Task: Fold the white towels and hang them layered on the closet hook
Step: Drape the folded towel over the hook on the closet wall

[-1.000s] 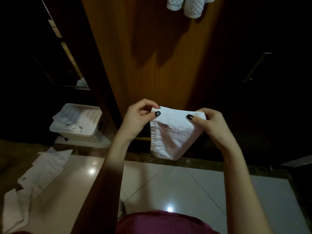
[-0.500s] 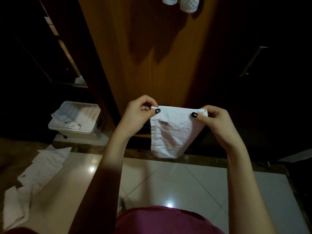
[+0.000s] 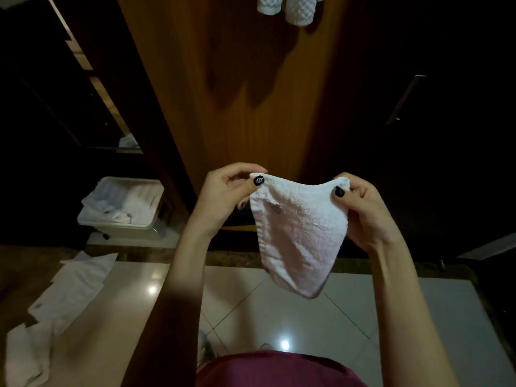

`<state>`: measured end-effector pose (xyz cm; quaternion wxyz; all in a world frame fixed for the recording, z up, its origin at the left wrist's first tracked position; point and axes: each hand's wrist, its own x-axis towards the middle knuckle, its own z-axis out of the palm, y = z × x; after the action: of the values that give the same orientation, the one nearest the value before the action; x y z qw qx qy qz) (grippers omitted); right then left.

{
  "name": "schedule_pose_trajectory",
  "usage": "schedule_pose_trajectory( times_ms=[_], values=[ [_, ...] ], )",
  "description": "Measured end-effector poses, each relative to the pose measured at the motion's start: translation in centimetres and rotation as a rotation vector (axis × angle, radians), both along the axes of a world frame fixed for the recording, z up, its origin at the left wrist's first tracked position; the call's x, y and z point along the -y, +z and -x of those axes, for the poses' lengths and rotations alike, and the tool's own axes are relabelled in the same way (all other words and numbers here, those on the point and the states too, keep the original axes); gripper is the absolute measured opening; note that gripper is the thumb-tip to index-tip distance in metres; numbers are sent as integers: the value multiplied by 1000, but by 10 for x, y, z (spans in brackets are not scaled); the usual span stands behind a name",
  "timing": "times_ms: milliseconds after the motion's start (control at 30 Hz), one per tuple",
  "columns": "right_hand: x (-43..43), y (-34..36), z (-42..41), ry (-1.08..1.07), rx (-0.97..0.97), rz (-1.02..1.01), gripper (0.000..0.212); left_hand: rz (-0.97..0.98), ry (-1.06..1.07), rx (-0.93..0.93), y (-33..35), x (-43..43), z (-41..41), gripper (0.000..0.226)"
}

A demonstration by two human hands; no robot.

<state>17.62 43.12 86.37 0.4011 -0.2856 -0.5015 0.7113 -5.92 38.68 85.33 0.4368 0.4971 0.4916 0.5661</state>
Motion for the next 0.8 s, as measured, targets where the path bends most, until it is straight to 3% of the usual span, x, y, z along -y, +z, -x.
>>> schedule_pose_trajectory(
  times_ms=[167,367,500,633,733,800],
  values=[
    [8,2,-6,62,-125,14,8,7,-98,220,6,9,-5,15],
    [20,15,11,118,-47,-23,19,-62,-307,465,16,13,-26,37],
    [30,29,24,172,-8,-138,10,-24,-360,424,23,14,-31,30],
    [33,35,28,137,-49,-113,18,-34,-386,431,26,17,-29,26],
    [32,34,30,95,-26,-123,12,-37,-378,458,29,17,-29,27],
    [31,34,31,88,17,-138,22,-39,-386,468,30,16,-31,27]
  ],
)
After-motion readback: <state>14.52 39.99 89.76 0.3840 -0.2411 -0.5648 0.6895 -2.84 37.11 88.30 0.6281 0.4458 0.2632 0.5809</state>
